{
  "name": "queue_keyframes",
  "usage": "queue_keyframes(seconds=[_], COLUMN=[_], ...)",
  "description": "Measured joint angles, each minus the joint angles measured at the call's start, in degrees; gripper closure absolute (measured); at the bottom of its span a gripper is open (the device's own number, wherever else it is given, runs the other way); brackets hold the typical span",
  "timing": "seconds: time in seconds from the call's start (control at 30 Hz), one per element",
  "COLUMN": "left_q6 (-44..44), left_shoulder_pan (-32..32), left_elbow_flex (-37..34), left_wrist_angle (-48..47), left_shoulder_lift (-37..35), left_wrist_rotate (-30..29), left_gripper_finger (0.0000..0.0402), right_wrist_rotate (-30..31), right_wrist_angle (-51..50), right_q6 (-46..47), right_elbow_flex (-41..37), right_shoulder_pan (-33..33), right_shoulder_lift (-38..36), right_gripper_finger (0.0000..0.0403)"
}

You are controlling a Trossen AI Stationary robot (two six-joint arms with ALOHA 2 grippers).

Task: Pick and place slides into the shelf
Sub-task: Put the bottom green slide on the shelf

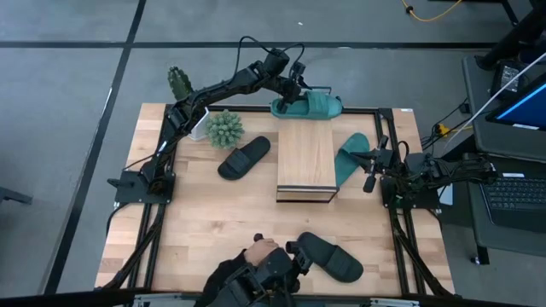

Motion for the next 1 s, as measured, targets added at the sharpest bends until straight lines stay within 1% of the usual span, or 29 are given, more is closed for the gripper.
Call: queue_keyframes(seconds=[0.1, 0.23, 0.53, 0.6, 0.7, 0.9, 1.0], left_q6=[-0.12, -0.14, -0.21, -1.66, -7.53, -27.31, -31.42], left_shoulder_pan=[-0.09, -0.15, -0.43, -0.5, -0.57, -1.43, -2.15], left_elbow_flex=[0.0, 0.02, 0.02, 0.02, 0.02, 0.04, 0.02], left_wrist_angle=[-0.01, -0.61, -5.1, -6.21, -7.09, -10.29, -9.77], left_shoulder_lift=[0.0, -0.65, -4.27, -5.15, -6.45, -8.77, -8.89], left_wrist_rotate=[-0.19, -2.04, -2.17, -2.26, -2.61, -2.62, -3.84], left_gripper_finger=[0.0238, 0.0238, 0.0238, 0.0238, 0.0238, 0.0238, 0.0238], right_wrist_rotate=[0.0, 0.0, 0.0, 0.0, 0.0, 0.0, 0.0], right_wrist_angle=[0.0, 0.0, -0.28, -0.26, -0.28, -0.31, -0.35], right_q6=[0.0, -0.02, -0.05, -0.01, -0.02, -0.1, -0.29], right_elbow_flex=[0.0, 0.0, 0.0, 0.0, 0.0, 0.0, 0.0], right_shoulder_pan=[-0.02, -0.01, 0.0, -0.01, -0.01, -0.01, -0.02], right_shoulder_lift=[0.0, 0.0, 0.0, 0.0, 0.0, 0.0, 0.0], right_gripper_finger=[0.038, 0.038, 0.038, 0.038, 0.038, 0.038, 0.0379])
